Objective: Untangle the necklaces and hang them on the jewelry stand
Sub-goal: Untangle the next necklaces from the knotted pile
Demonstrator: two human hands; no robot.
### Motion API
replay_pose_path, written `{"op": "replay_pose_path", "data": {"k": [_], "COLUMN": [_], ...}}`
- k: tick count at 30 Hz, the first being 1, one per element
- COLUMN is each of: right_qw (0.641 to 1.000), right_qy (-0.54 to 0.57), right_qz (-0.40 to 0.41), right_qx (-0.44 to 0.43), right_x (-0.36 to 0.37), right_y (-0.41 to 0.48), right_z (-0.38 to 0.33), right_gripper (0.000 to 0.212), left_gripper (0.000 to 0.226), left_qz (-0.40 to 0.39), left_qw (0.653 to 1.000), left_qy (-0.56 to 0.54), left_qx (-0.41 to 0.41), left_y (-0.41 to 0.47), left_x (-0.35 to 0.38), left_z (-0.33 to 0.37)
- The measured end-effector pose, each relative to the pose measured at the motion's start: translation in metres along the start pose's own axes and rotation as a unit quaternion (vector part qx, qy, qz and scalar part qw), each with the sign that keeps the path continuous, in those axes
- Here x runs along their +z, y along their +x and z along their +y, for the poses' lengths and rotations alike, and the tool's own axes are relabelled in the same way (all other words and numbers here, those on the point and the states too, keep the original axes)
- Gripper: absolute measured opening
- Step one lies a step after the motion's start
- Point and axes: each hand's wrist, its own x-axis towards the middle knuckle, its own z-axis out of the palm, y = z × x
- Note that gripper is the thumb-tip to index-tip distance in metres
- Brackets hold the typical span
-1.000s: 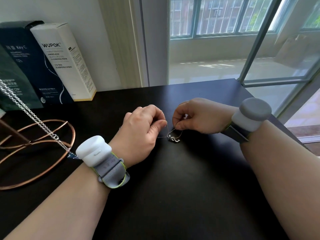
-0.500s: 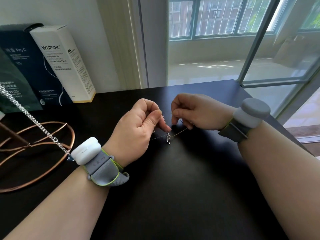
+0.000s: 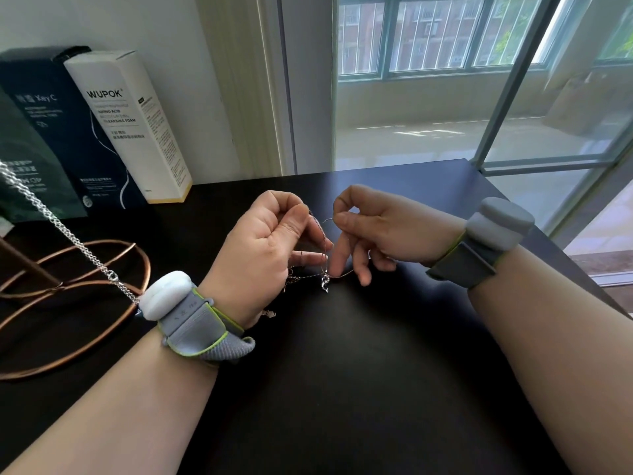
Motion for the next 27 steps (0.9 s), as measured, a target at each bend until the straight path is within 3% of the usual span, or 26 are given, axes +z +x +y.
{"op": "replay_pose_path", "data": {"k": [7, 12, 19, 27], "right_qw": [0.998, 0.976, 0.975, 0.964], "right_qy": [-0.047, -0.191, -0.214, -0.257], "right_qz": [0.039, 0.094, 0.038, 0.054], "right_qx": [0.002, -0.035, -0.039, -0.04], "right_x": [-0.001, -0.004, 0.004, 0.019], "right_y": [0.0, 0.0, 0.0, 0.003], "right_z": [0.002, 0.004, -0.002, -0.007], "right_gripper": [0.011, 0.012, 0.012, 0.013], "left_gripper": [0.013, 0.014, 0.015, 0.015], "left_qz": [0.026, 0.052, 0.071, 0.077], "left_qw": [1.0, 0.998, 0.997, 0.996], "left_qy": [-0.01, 0.021, 0.007, -0.023], "left_qx": [-0.009, -0.02, -0.035, -0.044], "left_y": [0.002, 0.003, 0.006, 0.006], "left_x": [-0.005, -0.007, -0.008, -0.01], "left_z": [0.003, 0.003, 0.004, 0.005]}}
